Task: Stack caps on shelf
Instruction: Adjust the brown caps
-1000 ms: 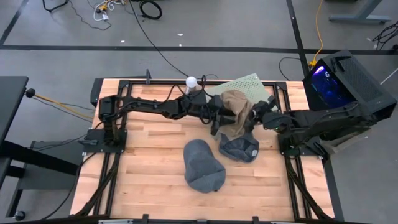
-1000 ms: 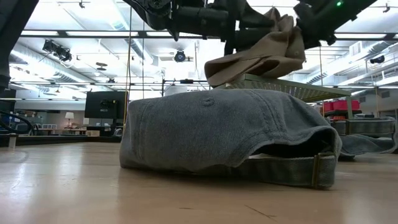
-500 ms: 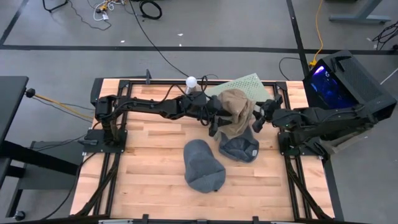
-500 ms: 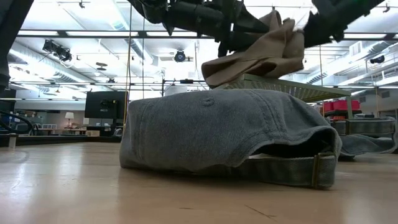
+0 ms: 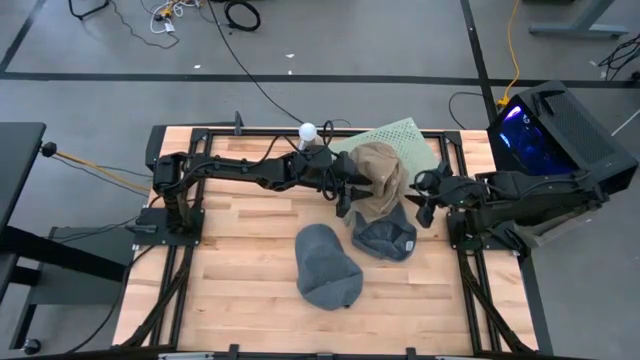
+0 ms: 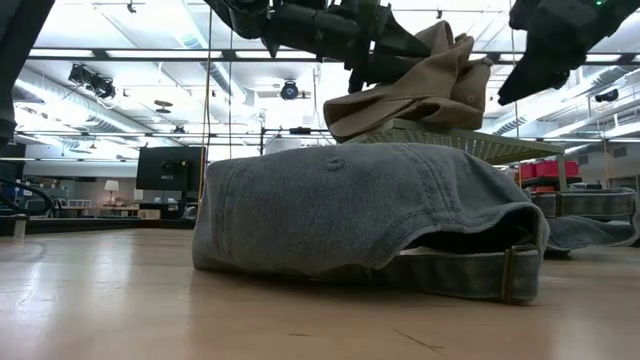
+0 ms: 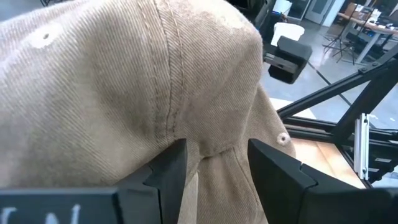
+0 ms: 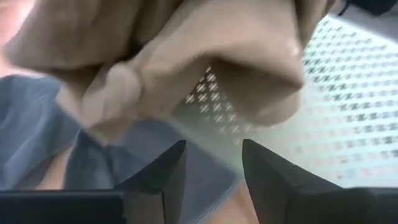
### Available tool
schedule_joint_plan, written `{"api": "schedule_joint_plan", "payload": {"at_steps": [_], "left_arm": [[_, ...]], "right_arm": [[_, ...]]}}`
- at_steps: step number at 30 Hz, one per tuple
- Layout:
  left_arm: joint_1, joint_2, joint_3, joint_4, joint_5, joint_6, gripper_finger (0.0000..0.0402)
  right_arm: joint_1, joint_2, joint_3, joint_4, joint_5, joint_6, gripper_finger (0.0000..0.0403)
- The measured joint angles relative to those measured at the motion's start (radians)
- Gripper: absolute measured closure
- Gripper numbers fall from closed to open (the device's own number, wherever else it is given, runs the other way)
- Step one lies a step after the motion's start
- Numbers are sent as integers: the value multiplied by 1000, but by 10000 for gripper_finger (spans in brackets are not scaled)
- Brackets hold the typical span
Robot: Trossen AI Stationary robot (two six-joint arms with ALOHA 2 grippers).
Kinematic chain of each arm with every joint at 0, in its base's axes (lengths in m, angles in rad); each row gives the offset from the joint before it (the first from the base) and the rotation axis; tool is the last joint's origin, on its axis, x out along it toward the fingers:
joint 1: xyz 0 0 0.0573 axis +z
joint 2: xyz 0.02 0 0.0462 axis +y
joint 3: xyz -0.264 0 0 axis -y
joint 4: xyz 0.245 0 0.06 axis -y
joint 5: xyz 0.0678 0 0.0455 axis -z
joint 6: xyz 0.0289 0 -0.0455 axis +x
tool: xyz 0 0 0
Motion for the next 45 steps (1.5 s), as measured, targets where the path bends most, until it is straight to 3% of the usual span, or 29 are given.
{"api": "schedule_joint_plan", "payload": {"at_steps": [7, 10, 16, 24, 30, 36, 45], "left_arm": [[0, 0, 0, 7, 1, 0, 225], [0, 0, 0, 8, 2, 1, 225], [0, 0, 0, 8, 2, 1, 225], [0, 1, 0, 11, 0, 3, 225], [-1, 1, 0, 33, -1, 2, 225], [-5, 1, 0, 33, -2, 1, 225], [-4, 1, 0, 31, -31, 1, 225]], "right_arm": [[0, -23, 0, 49, -193, 71, 248], [21, -23, 0, 143, -204, 56, 248], [125, 31, 0, 325, -101, -43, 248], [219, 57, 0, 460, -44, -95, 248], [240, 119, 0, 563, 196, -220, 249], [238, 219, 0, 623, 359, -285, 248], [275, 195, 0, 546, 330, -162, 248]]}}
